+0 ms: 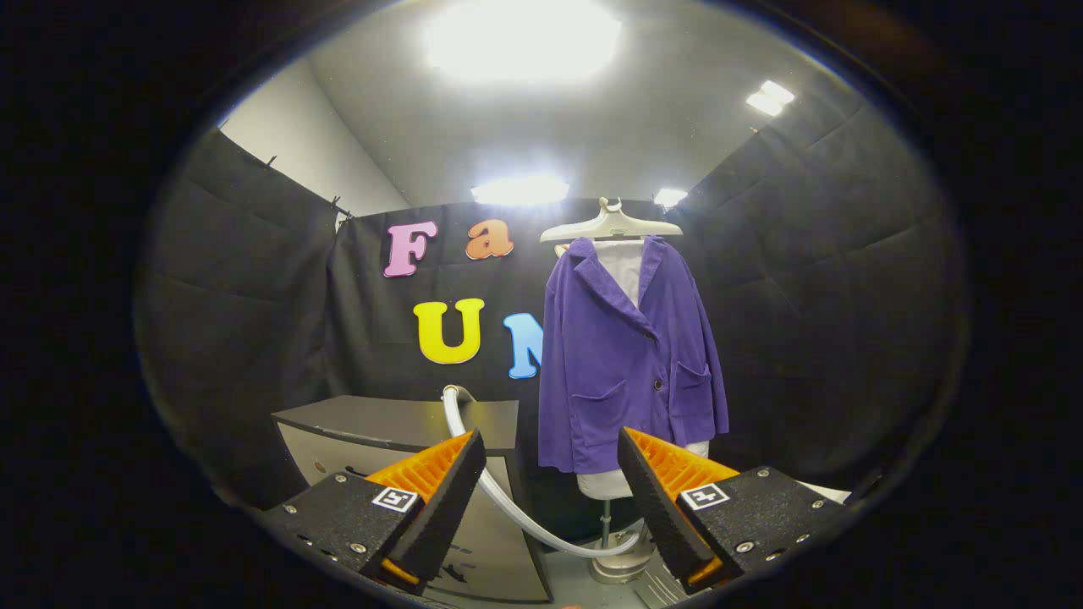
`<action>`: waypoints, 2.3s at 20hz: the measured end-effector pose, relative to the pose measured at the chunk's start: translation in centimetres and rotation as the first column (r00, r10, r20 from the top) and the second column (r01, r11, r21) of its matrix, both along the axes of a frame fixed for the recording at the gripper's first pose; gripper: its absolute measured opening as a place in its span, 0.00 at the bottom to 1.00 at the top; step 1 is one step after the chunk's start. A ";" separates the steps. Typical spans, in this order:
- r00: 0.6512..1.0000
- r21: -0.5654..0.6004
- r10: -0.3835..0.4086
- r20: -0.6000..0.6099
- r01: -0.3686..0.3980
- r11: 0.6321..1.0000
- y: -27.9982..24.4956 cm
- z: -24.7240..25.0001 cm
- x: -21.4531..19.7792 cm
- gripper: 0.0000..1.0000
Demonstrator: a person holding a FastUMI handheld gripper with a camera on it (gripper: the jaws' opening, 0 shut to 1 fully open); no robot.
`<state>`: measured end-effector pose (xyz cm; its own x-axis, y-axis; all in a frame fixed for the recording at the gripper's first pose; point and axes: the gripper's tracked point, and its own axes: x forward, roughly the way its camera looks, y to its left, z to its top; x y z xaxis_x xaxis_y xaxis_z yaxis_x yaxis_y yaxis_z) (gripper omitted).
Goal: Iron the clothes twice with a garment steamer, once on the left side and once on the right side.
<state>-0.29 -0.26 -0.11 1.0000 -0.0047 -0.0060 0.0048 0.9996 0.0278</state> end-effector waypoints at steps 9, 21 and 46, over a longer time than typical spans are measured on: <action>1.000 0.002 -0.007 0.003 0.007 1.000 -0.4 0.3 -0.4 0.96; 0.996 -0.038 0.073 0.047 -0.071 0.997 2.4 5.4 2.8 0.96; 0.919 0.010 0.374 -0.124 -0.375 0.927 15.4 13.1 30.8 0.96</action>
